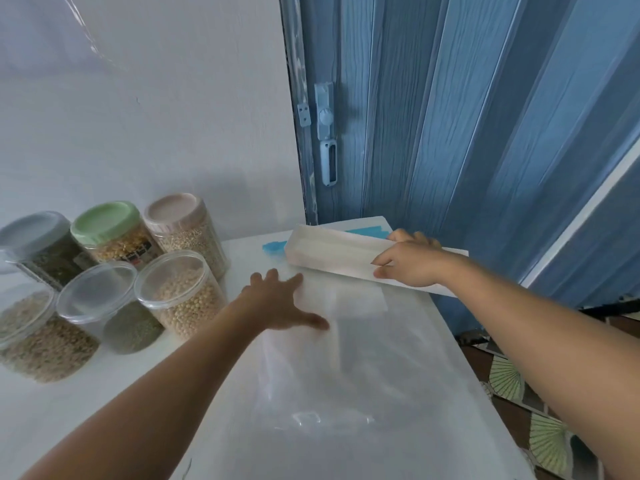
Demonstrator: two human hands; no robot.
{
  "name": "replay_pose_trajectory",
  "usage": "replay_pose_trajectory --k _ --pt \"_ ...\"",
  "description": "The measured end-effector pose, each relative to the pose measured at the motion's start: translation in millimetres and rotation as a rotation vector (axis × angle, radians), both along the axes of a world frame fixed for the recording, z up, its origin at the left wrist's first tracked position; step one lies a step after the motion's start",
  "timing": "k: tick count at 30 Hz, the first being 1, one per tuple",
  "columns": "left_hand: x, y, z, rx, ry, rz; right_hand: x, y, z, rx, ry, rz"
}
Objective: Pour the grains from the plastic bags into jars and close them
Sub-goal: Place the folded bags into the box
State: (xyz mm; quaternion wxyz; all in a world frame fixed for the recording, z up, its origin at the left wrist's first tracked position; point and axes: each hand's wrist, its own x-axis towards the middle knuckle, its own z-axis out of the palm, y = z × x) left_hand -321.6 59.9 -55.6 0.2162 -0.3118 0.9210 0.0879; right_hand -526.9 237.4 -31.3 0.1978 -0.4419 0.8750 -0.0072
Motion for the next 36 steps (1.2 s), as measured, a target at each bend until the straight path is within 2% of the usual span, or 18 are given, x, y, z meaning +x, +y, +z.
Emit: replay_pose_trajectory --k 2,9,14,18,23,36 --pt "0.2 0.3 -5.5 0.05 -0.008 0.01 1.6 -8.3 -2.9 -0.006 0.026 0.019" --pt "-2.0 -5.4 -4.1 0.031 0.019 -0.029 -5.1 -29.7 -3.8 -0.122 0.103 -0.003" --pt "-26.7 -28.9 2.8 -0.027 0.251 0.117 -16.3 -35.8 3.6 -0.199 0.145 -0.051" --pt "-45.4 -55.3 -4.3 -0.03 0.183 0.135 -21.9 -39.6 5.5 -0.205 0.154 -0.079" --pt "-50.6 -75.1 -4.9 -0.027 0.11 0.057 -23.0 -45.7 2.5 -0.205 0.15 -0.066" --pt "-21.4 -51.9 -5.9 -0.01 0.139 -0.027 -20.2 -74.9 -3.7 -0.163 0.14 0.052"
